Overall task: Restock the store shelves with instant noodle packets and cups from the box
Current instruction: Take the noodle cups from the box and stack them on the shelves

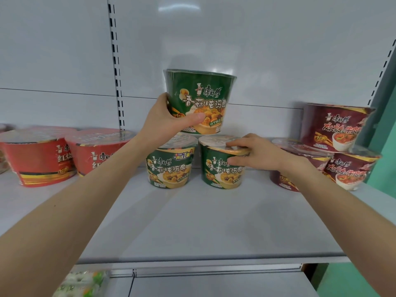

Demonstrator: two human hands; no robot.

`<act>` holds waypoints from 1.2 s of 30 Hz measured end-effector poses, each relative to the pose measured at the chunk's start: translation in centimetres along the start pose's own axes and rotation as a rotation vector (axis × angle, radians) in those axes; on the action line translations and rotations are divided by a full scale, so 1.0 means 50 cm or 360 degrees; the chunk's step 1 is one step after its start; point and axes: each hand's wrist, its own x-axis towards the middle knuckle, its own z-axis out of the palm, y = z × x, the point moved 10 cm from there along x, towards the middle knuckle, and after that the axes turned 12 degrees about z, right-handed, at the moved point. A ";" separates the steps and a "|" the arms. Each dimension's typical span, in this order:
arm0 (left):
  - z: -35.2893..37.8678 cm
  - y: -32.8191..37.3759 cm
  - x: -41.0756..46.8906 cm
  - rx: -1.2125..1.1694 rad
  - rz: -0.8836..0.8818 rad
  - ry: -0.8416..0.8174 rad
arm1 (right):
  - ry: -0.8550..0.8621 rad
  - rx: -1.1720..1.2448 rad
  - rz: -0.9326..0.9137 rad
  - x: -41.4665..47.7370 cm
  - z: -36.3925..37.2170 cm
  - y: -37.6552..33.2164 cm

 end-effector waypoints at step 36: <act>0.000 0.018 -0.021 -0.0020 0.0006 -0.0013 | -0.0181 0.0515 0.0074 0.012 -0.029 0.026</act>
